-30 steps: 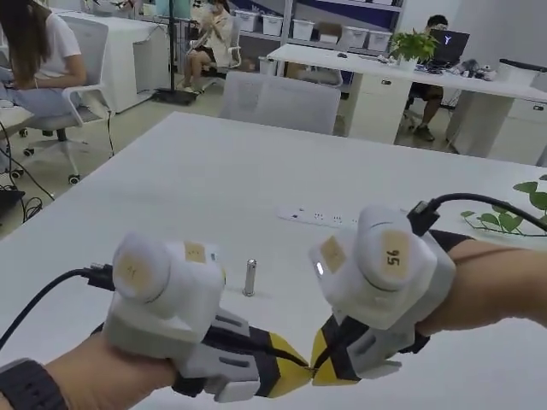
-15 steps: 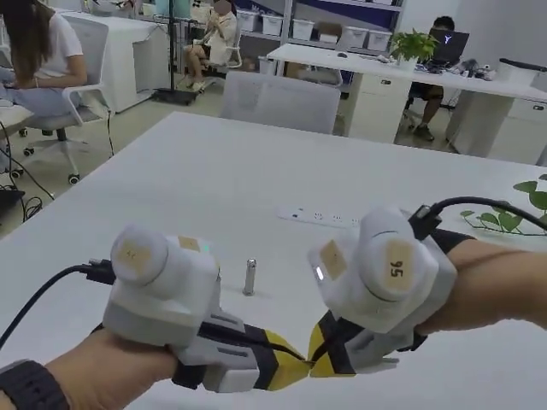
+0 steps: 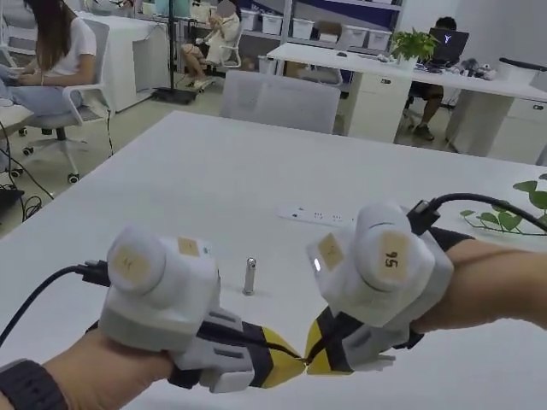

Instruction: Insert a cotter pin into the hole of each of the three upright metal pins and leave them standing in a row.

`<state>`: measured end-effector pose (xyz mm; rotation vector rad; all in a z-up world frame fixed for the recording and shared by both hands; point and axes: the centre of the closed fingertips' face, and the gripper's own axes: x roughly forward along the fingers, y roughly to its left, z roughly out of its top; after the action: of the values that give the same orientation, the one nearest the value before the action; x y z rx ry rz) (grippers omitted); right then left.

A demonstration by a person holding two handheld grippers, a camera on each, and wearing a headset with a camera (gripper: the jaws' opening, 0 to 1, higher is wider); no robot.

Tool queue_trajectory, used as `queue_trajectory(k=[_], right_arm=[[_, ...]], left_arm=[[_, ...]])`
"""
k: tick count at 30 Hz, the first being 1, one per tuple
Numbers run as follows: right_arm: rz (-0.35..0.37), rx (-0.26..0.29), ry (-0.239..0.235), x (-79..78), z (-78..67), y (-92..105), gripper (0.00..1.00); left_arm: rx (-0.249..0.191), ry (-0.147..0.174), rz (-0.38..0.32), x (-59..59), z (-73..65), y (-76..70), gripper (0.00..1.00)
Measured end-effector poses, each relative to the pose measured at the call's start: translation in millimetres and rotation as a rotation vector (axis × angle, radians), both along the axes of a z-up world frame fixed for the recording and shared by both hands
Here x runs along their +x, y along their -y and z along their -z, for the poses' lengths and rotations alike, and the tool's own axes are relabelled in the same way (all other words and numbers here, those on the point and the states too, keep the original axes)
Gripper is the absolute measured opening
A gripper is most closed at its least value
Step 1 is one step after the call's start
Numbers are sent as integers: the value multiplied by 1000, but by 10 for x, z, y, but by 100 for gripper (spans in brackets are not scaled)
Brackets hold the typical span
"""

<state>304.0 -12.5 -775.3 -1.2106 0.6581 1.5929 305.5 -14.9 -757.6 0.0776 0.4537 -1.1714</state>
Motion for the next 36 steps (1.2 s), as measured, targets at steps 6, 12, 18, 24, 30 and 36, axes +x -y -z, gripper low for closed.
queue_trajectory(k=[6, 12, 18, 24, 30, 36], right_arm=[[5, 1, -10, -18, -3, 4, 5], [17, 4, -25, -22, -9, 3, 7], [29, 6, -54, -36, -21, 19, 8], [35, -9, -76, -63, 2, 65, 9], [41, -9, -112, -102, -27, 89, 9], [46, -29, -120, -107, -8, 135, 8]], left_arm=[[11, 23, 15, -8, -7, 0, 0], [17, 33, 28, -24, -12, 2, 0], [19, 44, 38, -39, -20, 18, 0], [24, 53, 47, -50, -18, 29, 0], [31, 67, 60, -64, -26, 36, 0], [40, 80, 77, -89, -13, 46, 0]])
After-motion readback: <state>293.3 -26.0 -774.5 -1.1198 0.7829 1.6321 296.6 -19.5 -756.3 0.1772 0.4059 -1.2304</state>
